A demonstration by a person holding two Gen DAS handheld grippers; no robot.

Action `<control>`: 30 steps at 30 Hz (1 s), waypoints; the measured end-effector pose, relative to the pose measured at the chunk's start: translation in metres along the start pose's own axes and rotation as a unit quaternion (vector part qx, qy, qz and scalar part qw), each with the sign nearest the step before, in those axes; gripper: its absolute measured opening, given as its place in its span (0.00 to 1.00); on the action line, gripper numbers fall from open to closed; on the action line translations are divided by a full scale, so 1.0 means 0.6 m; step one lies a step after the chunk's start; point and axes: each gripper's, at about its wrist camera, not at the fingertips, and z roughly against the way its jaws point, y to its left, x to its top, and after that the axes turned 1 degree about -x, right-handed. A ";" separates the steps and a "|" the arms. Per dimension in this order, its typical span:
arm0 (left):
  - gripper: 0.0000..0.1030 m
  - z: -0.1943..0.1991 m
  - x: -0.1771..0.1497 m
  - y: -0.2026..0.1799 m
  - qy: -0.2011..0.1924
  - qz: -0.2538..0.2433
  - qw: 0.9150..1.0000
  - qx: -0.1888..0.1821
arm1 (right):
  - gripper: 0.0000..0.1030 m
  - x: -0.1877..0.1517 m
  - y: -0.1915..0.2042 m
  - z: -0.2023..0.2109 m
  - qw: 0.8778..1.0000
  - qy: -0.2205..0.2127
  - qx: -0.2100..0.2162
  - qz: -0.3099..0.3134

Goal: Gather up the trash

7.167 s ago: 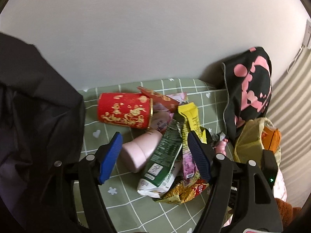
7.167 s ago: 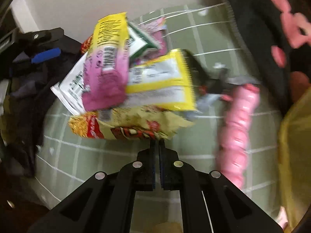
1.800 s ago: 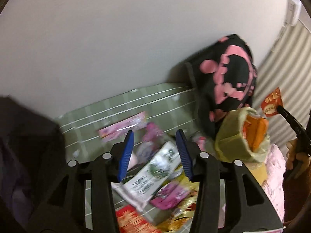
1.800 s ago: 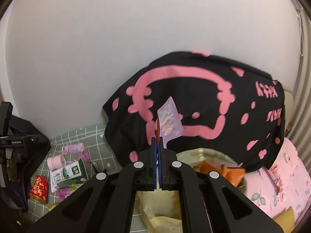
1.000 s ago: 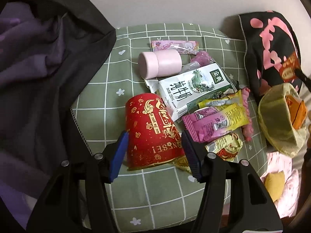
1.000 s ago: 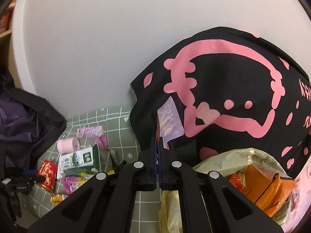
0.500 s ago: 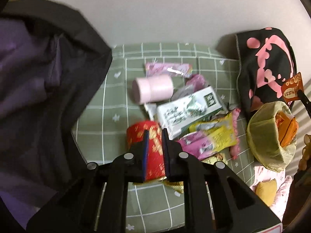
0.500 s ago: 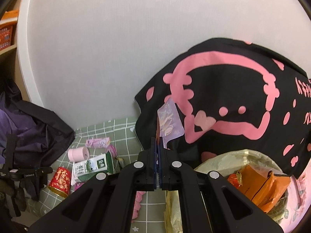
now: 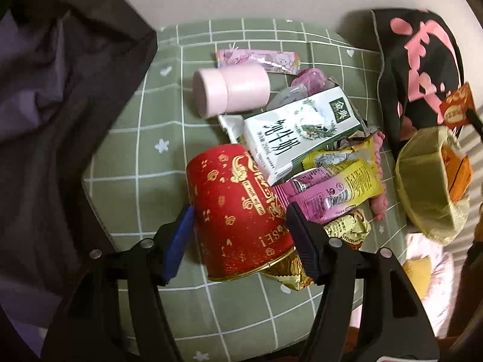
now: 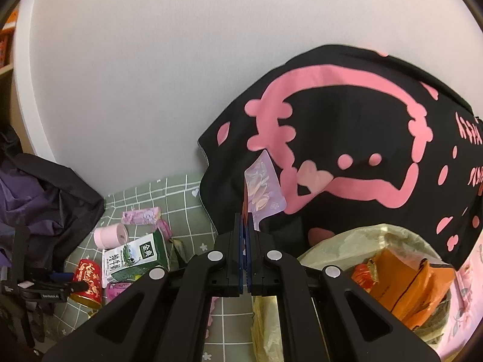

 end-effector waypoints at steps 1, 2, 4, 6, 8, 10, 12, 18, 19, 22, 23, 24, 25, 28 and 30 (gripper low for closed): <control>0.55 0.003 0.002 0.003 0.000 0.003 1.000 -0.006 | 0.03 0.001 0.006 -0.004 1.000 0.002 0.001 0.002; 0.52 0.009 0.005 0.005 -0.001 0.003 1.000 -0.008 | 0.03 0.002 0.012 -0.006 1.000 0.002 0.003 0.005; 0.37 0.023 0.012 0.010 -0.014 -0.002 1.000 -0.006 | 0.03 0.003 0.022 -0.008 1.000 0.002 0.004 0.008; 0.16 0.036 0.023 0.013 -0.021 -0.004 1.000 -0.005 | 0.03 0.009 0.031 -0.009 1.000 0.000 0.006 0.008; 0.15 0.049 0.039 0.018 -0.032 -0.006 0.999 -0.005 | 0.03 0.014 0.037 -0.010 1.000 -0.003 0.005 0.009; 0.15 0.054 0.050 0.023 -0.038 -0.006 0.999 -0.005 | 0.03 0.018 0.040 -0.011 1.000 -0.003 0.003 0.008; 0.15 0.056 0.054 0.029 -0.037 -0.005 0.999 -0.018 | 0.03 0.020 0.044 -0.012 1.000 -0.003 0.001 0.009; 0.43 0.071 0.038 0.005 -0.066 -0.072 0.993 -0.062 | 0.03 0.020 0.042 -0.026 1.000 0.009 0.001 0.011; 0.45 0.074 0.032 0.003 -0.072 -0.081 0.992 -0.062 | 0.03 0.020 0.040 -0.029 1.000 0.011 0.002 0.011; 0.49 0.093 0.012 0.004 -0.102 -0.102 0.988 -0.053 | 0.03 0.022 0.038 -0.034 1.000 0.010 0.008 0.011; 0.49 0.099 0.005 0.006 -0.113 -0.110 0.986 -0.050 | 0.03 0.022 0.038 -0.034 1.000 0.009 0.012 0.013; 0.49 0.106 -0.005 0.007 -0.123 -0.120 0.984 -0.044 | 0.03 0.021 0.038 -0.034 1.000 0.009 0.014 0.014; 0.49 0.110 -0.014 0.008 -0.129 -0.129 0.983 -0.038 | 0.03 0.020 0.038 -0.034 1.000 0.009 0.018 0.017; 0.49 0.117 -0.047 0.012 -0.128 -0.152 0.980 -0.024 | 0.03 0.015 0.039 -0.033 0.999 0.011 0.024 0.024; 0.49 0.113 -0.065 0.015 -0.115 -0.155 0.981 -0.022 | 0.03 0.010 0.038 -0.035 0.999 0.015 0.029 0.027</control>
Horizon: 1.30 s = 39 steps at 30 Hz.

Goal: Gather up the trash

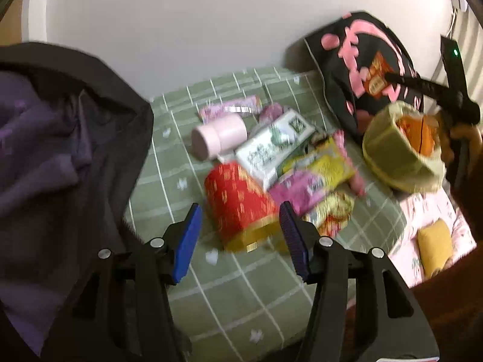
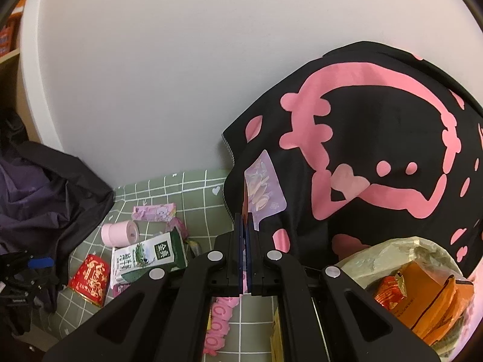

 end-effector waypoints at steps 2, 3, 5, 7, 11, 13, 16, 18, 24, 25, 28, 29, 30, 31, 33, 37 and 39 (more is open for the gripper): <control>0.49 -0.001 -0.014 -0.007 0.010 -0.005 1.000 0.006 | 0.03 -0.005 -0.002 -0.001 1.000 0.002 0.005 0.002; 0.49 -0.005 -0.019 -0.010 0.016 -0.008 1.000 0.013 | 0.03 -0.007 -0.003 -0.002 1.000 0.003 0.007 0.002; 0.49 -0.021 -0.022 -0.017 0.024 -0.016 0.999 0.033 | 0.03 -0.010 -0.006 -0.002 1.000 0.007 0.011 0.003; 0.49 -0.039 -0.022 -0.018 0.029 -0.019 0.998 0.051 | 0.03 -0.013 -0.007 0.001 1.000 0.008 0.014 0.004; 0.37 -0.084 -0.007 -0.006 0.054 -0.004 0.995 0.085 | 0.03 -0.018 -0.014 0.013 1.000 0.006 0.012 0.002; 0.17 -0.091 0.006 0.000 0.068 0.012 0.994 0.089 | 0.03 -0.022 -0.018 0.023 1.000 0.004 0.011 -0.002; 0.05 -0.073 0.026 -0.007 0.046 0.012 0.995 0.084 | 0.03 -0.028 -0.022 0.038 1.000 -0.001 0.008 -0.004; 0.03 -0.054 0.049 -0.017 0.024 0.006 0.997 0.077 | 0.03 -0.031 -0.025 0.051 1.000 -0.006 0.004 -0.009; 0.03 0.000 0.155 -0.074 -0.047 -0.038 0.997 0.053 | 0.03 -0.017 -0.044 0.113 0.998 -0.048 -0.018 -0.024; 0.03 0.008 0.180 -0.089 -0.060 -0.045 0.997 0.035 | 0.03 -0.013 -0.047 0.124 0.998 -0.055 -0.023 -0.026; 0.03 0.017 0.232 -0.129 -0.087 -0.065 0.994 -0.005 | 0.03 -0.003 -0.060 0.163 0.996 -0.079 -0.041 -0.028; 0.03 0.018 0.252 -0.149 -0.096 -0.076 0.992 -0.023 | 0.03 -0.001 -0.068 0.180 0.995 -0.086 -0.049 -0.031; 0.03 0.016 0.269 -0.167 -0.101 -0.086 0.990 -0.039 | 0.03 0.001 -0.074 0.191 0.994 -0.091 -0.057 -0.031; 0.03 0.011 0.287 -0.190 -0.104 -0.099 0.988 -0.060 | 0.03 0.002 -0.081 0.207 0.992 -0.096 -0.071 -0.031; 0.03 0.000 0.309 -0.226 -0.103 -0.115 0.984 -0.092 | 0.03 0.000 -0.095 0.229 0.990 -0.101 -0.093 -0.033; 0.03 -0.031 0.341 -0.308 -0.080 -0.147 0.972 -0.162 | 0.03 -0.012 -0.141 0.274 0.982 -0.102 -0.152 -0.053; 0.03 -0.056 0.348 -0.351 -0.060 -0.164 0.965 -0.194 | 0.03 -0.022 -0.163 0.290 0.978 -0.101 -0.170 -0.070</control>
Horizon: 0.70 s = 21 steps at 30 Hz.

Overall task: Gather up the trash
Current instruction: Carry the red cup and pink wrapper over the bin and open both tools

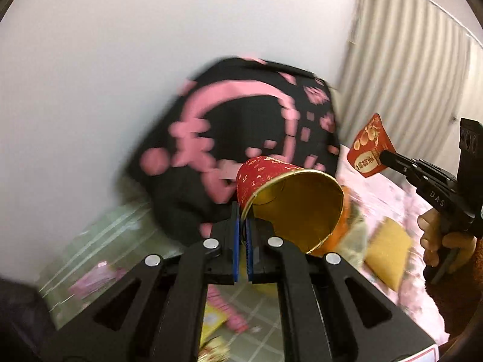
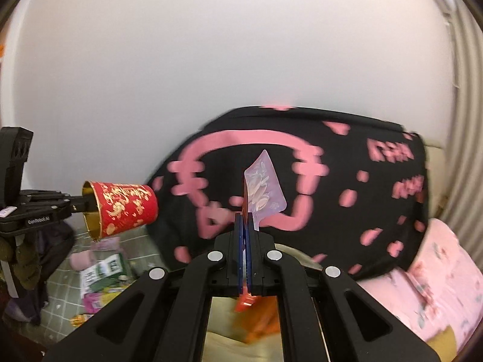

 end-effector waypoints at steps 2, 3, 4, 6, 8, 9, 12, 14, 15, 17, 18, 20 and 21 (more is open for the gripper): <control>0.03 -0.040 0.008 -0.024 0.024 -0.001 0.999 -0.036 | 0.03 -0.010 -0.032 0.012 1.000 0.005 -0.016 -0.023; 0.03 -0.060 0.007 -0.037 0.037 0.000 0.998 -0.053 | 0.03 -0.015 -0.043 0.015 0.999 0.008 -0.020 -0.032; 0.03 -0.077 0.008 -0.046 0.049 0.001 0.997 -0.066 | 0.03 -0.022 -0.057 0.020 0.999 0.012 -0.024 -0.044; 0.03 -0.114 0.005 -0.069 0.071 -0.002 0.994 -0.084 | 0.03 -0.030 -0.074 0.026 0.998 0.017 -0.028 -0.059; 0.03 -0.147 0.000 -0.082 0.094 -0.002 0.991 -0.097 | 0.03 -0.038 -0.086 0.031 0.997 0.021 -0.036 -0.066; 0.03 -0.164 -0.003 -0.087 0.106 -0.001 0.989 -0.099 | 0.03 -0.041 -0.089 0.032 0.997 0.022 -0.037 -0.068; 0.03 -0.219 -0.015 -0.102 0.141 -0.004 0.985 -0.097 | 0.03 -0.048 -0.095 0.035 0.996 0.025 -0.041 -0.071; 0.03 -0.256 -0.025 -0.110 0.163 -0.005 0.982 -0.093 | 0.03 -0.050 -0.100 0.030 0.996 0.027 -0.042 -0.073; 0.03 -0.276 -0.032 -0.117 0.175 -0.007 0.980 -0.091 | 0.03 -0.050 -0.101 0.027 0.996 0.028 -0.042 -0.074; 0.03 -0.304 -0.048 -0.131 0.192 -0.020 0.978 -0.079 | 0.03 -0.051 -0.101 0.022 0.996 0.033 -0.041 -0.073; 0.03 -0.313 -0.052 -0.139 0.196 -0.028 0.977 -0.079 | 0.03 -0.052 -0.100 0.020 0.996 0.035 -0.039 -0.073; 0.03 -0.308 -0.054 -0.145 0.195 -0.030 0.976 -0.089 | 0.03 -0.055 -0.097 0.015 0.996 0.039 -0.033 -0.070; 0.12 -0.301 -0.052 -0.144 0.192 -0.026 0.976 -0.097 | 0.03 -0.056 -0.097 0.011 0.996 0.040 -0.030 -0.069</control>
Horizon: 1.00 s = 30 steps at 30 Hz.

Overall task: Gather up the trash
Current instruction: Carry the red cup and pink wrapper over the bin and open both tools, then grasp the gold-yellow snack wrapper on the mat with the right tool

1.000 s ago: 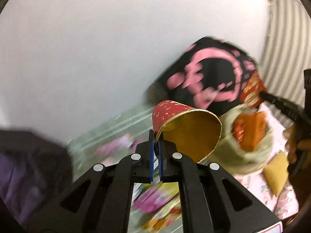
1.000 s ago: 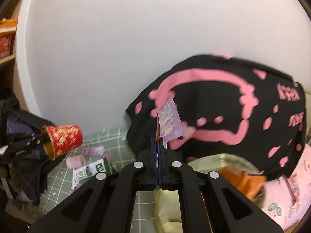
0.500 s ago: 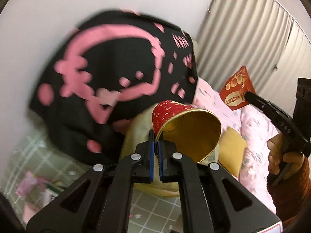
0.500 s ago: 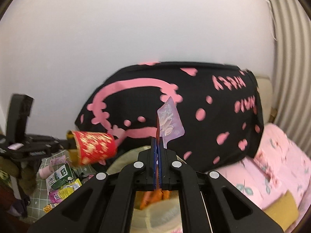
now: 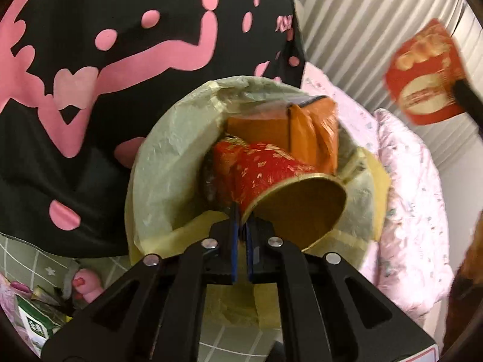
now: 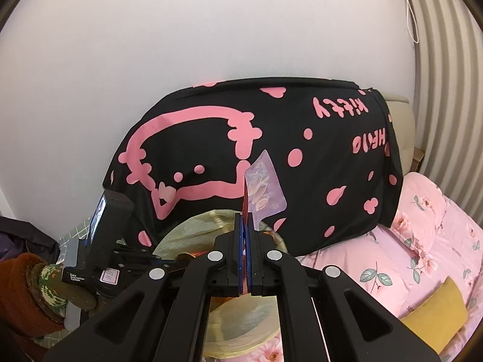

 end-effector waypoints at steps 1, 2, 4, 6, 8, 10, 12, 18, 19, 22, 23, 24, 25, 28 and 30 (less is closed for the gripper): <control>0.33 0.013 -0.002 0.001 -0.004 0.001 1.000 -0.014 | 0.03 -0.002 0.002 -0.005 1.000 0.002 0.007 0.002; 0.43 0.023 -0.003 0.002 -0.008 0.000 1.000 -0.016 | 0.03 -0.003 0.004 -0.009 1.000 0.004 0.012 0.002; 0.49 0.049 -0.008 0.009 -0.018 0.001 1.000 -0.012 | 0.03 -0.006 0.012 -0.022 1.000 0.009 0.020 0.004; 0.49 0.074 -0.013 0.018 -0.027 0.008 1.000 -0.002 | 0.03 -0.006 0.021 -0.036 0.999 0.013 0.034 0.003; 0.49 0.098 -0.018 0.031 -0.042 0.022 0.999 0.016 | 0.03 -0.004 0.034 -0.053 0.998 0.018 0.054 0.001; 0.49 0.127 -0.030 0.050 -0.063 0.041 0.996 0.041 | 0.03 -0.003 0.049 -0.072 0.997 0.025 0.069 0.003; 0.49 0.148 -0.036 0.067 -0.079 0.057 0.994 0.056 | 0.03 -0.004 0.061 -0.092 0.996 0.033 0.085 0.005; 0.50 0.194 -0.095 0.138 -0.098 0.124 0.983 0.088 | 0.07 -0.028 0.067 -0.166 0.993 0.076 0.084 -0.014; 0.50 0.202 -0.107 0.152 -0.098 0.134 0.982 0.094 | 0.17 -0.033 0.065 -0.173 0.994 0.083 0.072 -0.016; 0.51 0.219 -0.140 0.189 -0.101 0.162 0.976 0.109 | 0.42 -0.051 0.064 -0.180 0.994 0.090 0.052 -0.013; 0.51 0.221 -0.147 0.195 -0.102 0.168 0.974 0.112 | 0.42 -0.056 0.064 -0.179 0.995 0.092 0.047 -0.009; 0.51 0.222 -0.156 0.204 -0.102 0.178 0.972 0.115 | 0.42 -0.059 0.066 -0.178 0.995 0.093 0.039 -0.005; 0.51 0.226 -0.168 0.212 -0.103 0.187 0.970 0.117 | 0.42 -0.063 0.066 -0.175 0.995 0.094 0.035 -0.002; 0.51 0.245 -0.199 0.234 -0.113 0.212 0.962 0.127 | 0.42 -0.069 0.080 -0.153 0.996 0.086 0.033 0.011; 0.51 0.259 -0.220 0.248 -0.123 0.221 0.956 0.147 | 0.42 -0.069 0.094 -0.139 0.996 0.079 0.035 0.020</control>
